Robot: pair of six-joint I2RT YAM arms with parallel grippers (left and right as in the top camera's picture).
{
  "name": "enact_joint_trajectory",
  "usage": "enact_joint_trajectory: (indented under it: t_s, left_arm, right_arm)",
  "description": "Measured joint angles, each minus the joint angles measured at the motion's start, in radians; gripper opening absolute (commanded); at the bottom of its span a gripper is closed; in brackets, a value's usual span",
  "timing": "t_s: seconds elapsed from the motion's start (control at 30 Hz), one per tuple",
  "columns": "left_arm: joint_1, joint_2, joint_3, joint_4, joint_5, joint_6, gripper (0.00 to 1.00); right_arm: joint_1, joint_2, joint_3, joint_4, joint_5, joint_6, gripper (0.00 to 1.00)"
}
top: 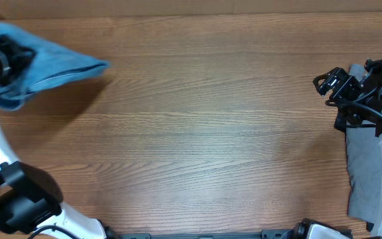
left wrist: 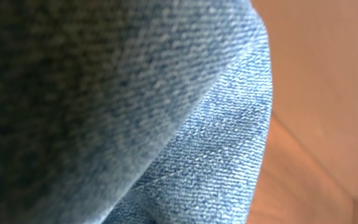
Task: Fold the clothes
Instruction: 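Carry the folded jeans with the left gripper to the table's left edge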
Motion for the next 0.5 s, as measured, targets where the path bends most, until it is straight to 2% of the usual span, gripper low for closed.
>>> enact_joint_trajectory:
  t_s: [0.27, 0.5]
  left_arm:
    - [0.207, 0.000, 0.000, 0.113, 0.004, 0.000, 0.04]
    - [0.229, 0.077, 0.000, 0.208, 0.013, -0.019, 0.04]
  right_arm:
    - [0.000, 0.000, 0.000, 0.000, 0.000, 0.000, 1.00]
    - [0.000, 0.000, 0.000, 0.000, 0.000, 0.000, 1.00]
